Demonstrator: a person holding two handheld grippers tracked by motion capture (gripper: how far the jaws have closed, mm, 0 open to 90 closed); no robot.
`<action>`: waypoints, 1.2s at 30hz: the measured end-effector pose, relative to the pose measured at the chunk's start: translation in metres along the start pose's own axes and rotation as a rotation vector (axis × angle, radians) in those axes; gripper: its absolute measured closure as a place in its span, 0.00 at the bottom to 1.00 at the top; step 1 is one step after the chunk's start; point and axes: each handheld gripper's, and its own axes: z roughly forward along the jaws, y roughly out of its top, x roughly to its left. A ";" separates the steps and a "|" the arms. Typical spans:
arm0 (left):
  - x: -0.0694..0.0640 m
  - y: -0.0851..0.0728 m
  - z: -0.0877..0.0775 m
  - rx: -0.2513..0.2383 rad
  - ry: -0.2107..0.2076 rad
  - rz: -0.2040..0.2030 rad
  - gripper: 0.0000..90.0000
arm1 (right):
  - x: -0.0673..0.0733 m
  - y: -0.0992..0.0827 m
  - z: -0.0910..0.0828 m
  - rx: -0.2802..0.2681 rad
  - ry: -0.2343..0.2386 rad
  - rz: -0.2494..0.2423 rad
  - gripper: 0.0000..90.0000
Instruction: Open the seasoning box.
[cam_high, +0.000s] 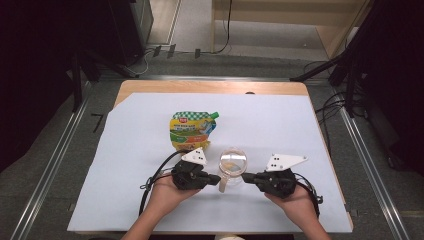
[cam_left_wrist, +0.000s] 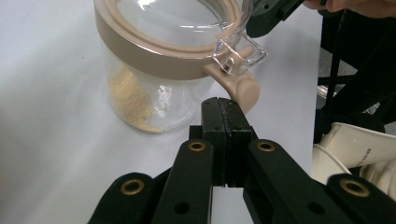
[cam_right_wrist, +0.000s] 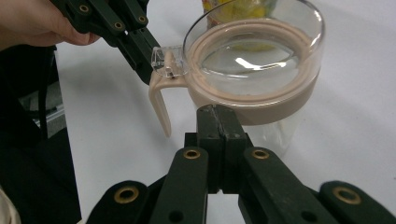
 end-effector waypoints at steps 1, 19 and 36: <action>0.000 0.000 0.000 0.003 -0.001 -0.002 1.00 | 0.001 0.000 0.002 -0.001 0.000 0.005 1.00; -0.011 0.008 0.021 -0.026 -0.020 0.019 1.00 | -0.005 -0.003 -0.002 -0.016 -0.044 0.030 1.00; -0.009 0.010 0.024 -0.046 -0.029 0.012 0.90 | -0.005 -0.007 -0.016 -0.017 -0.088 0.092 1.00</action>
